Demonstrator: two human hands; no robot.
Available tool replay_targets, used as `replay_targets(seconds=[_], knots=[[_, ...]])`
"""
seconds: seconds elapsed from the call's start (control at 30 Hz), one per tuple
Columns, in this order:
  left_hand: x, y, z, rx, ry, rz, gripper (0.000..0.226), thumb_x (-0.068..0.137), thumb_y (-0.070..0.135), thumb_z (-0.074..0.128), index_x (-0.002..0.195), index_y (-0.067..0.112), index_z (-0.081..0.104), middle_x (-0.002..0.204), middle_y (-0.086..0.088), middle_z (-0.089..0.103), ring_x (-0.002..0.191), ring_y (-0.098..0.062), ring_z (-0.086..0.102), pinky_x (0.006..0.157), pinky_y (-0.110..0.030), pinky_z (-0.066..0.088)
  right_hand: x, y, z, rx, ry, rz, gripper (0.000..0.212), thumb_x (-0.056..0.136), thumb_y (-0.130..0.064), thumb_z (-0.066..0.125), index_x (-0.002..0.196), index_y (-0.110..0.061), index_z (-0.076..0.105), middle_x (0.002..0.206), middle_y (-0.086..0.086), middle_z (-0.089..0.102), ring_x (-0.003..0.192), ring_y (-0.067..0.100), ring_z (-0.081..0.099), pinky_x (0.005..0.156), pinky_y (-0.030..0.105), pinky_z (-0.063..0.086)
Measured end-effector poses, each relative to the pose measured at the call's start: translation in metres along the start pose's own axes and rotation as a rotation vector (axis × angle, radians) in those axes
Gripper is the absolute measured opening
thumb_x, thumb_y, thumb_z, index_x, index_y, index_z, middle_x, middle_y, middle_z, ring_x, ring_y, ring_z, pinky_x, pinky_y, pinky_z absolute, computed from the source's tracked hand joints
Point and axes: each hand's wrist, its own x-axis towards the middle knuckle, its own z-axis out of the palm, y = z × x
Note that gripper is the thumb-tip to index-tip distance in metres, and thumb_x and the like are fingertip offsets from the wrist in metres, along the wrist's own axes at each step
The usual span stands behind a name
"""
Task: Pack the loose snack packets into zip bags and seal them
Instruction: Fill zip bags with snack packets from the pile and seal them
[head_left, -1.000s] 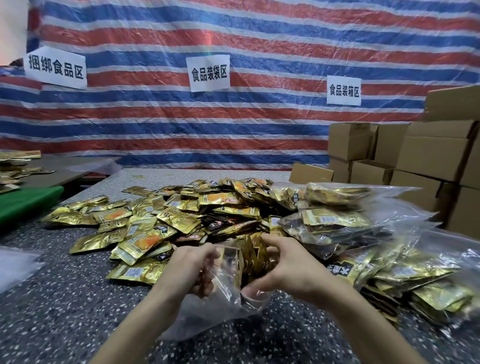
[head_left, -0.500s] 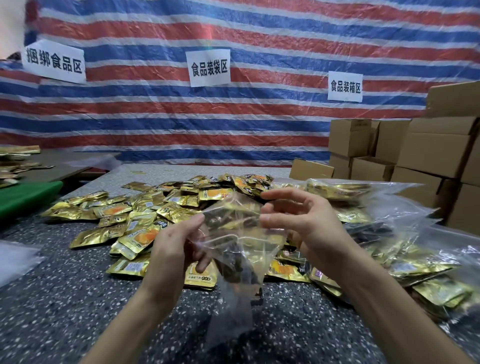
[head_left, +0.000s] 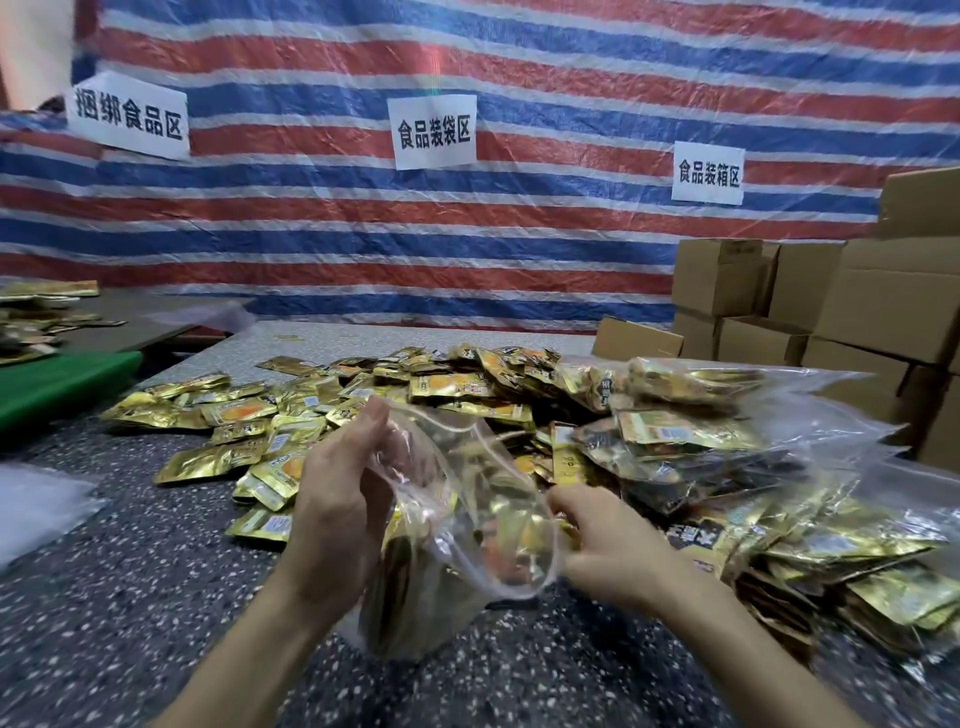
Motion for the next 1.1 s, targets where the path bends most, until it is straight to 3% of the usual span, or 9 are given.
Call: replay_targets(seconds=[0.17, 0.27, 0.43, 0.57, 0.67, 0.77, 0.9, 0.97, 1.1], knots=[[0.0, 0.001, 0.002, 0.015, -0.004, -0.004, 0.039, 0.08, 0.05, 0.057, 0.055, 0.02, 0.056, 0.064, -0.008, 0.049, 0.065, -0.023, 0.047, 0.071, -0.038, 0.04, 0.013, 0.006, 0.011, -0.114, -0.056, 0.007, 0.055, 0.081, -0.033, 0.067, 0.134, -0.031, 0.052, 0.13, -0.012, 0.053, 0.123, 0.012, 0.045, 0.107, 0.038, 0.043], [-0.001, 0.0, 0.001, 0.028, 0.004, -0.013, 0.038, 0.079, 0.051, 0.057, 0.055, 0.022, 0.055, 0.063, -0.005, 0.049, 0.065, -0.021, 0.047, 0.073, -0.039, 0.04, 0.022, 0.006, 0.006, -0.179, -0.146, 0.093, 0.066, 0.08, -0.04, 0.07, 0.141, -0.037, 0.044, 0.134, -0.002, 0.055, 0.126, 0.023, 0.046, 0.108, 0.048, 0.042], [0.0, 0.0, -0.003, 0.029, 0.043, -0.042, 0.04, 0.079, 0.053, 0.058, 0.053, 0.022, 0.055, 0.063, -0.007, 0.046, 0.065, -0.023, 0.044, 0.08, -0.05, 0.035, 0.03, -0.008, -0.009, -0.241, -0.185, 0.056, 0.026, 0.081, -0.037, 0.075, 0.102, -0.025, 0.066, 0.097, 0.0, 0.065, 0.087, 0.021, 0.063, 0.08, 0.044, 0.059], [0.001, 0.0, -0.006, 0.034, 0.069, -0.043, 0.042, 0.079, 0.054, 0.057, 0.052, 0.022, 0.054, 0.063, -0.009, 0.043, 0.067, -0.025, 0.041, 0.082, -0.054, 0.033, 0.025, -0.011, -0.015, -0.175, -0.166, 0.002, 0.069, 0.067, -0.051, 0.084, 0.128, -0.027, 0.063, 0.114, 0.0, 0.066, 0.108, 0.021, 0.058, 0.091, 0.043, 0.055], [0.001, 0.0, -0.006, 0.042, 0.069, -0.033, 0.043, 0.083, 0.052, 0.054, 0.053, 0.021, 0.053, 0.063, -0.01, 0.042, 0.066, -0.025, 0.04, 0.08, -0.052, 0.031, 0.019, -0.005, -0.009, -0.129, -0.085, -0.066, 0.079, 0.066, -0.057, 0.084, 0.136, -0.033, 0.056, 0.121, -0.007, 0.058, 0.114, 0.015, 0.053, 0.097, 0.041, 0.051], [0.001, -0.001, -0.006, 0.037, 0.074, -0.045, 0.043, 0.082, 0.053, 0.055, 0.053, 0.021, 0.053, 0.064, -0.011, 0.041, 0.066, -0.025, 0.039, 0.081, -0.053, 0.032, 0.018, 0.004, -0.009, 0.005, -0.006, -0.123, 0.089, 0.067, -0.062, 0.082, 0.143, -0.054, 0.036, 0.127, -0.009, 0.047, 0.116, 0.012, 0.05, 0.098, 0.035, 0.049], [0.002, -0.002, -0.006, 0.032, 0.075, -0.06, 0.042, 0.081, 0.053, 0.055, 0.053, 0.022, 0.053, 0.063, -0.01, 0.041, 0.068, -0.026, 0.037, 0.084, -0.056, 0.033, 0.018, 0.007, -0.013, 0.153, 0.162, -0.237, 0.088, 0.08, -0.057, 0.076, 0.139, -0.076, 0.014, 0.11, -0.005, 0.041, 0.099, 0.014, 0.05, 0.076, 0.019, 0.038], [0.002, -0.003, -0.006, 0.029, 0.081, -0.068, 0.042, 0.084, 0.051, 0.054, 0.054, 0.021, 0.053, 0.064, -0.01, 0.04, 0.07, -0.027, 0.036, 0.085, -0.057, 0.033, 0.015, 0.003, -0.014, 0.217, 0.196, -0.274, 0.078, 0.083, -0.056, 0.073, 0.137, -0.076, 0.021, 0.111, -0.007, 0.042, 0.099, 0.013, 0.052, 0.077, 0.021, 0.041], [0.002, -0.001, -0.006, 0.051, 0.084, -0.056, 0.041, 0.081, 0.053, 0.056, 0.053, 0.022, 0.053, 0.063, -0.011, 0.041, 0.067, -0.026, 0.039, 0.083, -0.055, 0.034, 0.01, 0.0, -0.018, 0.32, 0.221, -0.301, 0.054, 0.081, -0.055, 0.071, 0.127, -0.067, 0.044, 0.119, -0.013, 0.046, 0.113, 0.007, 0.051, 0.096, 0.038, 0.05]])
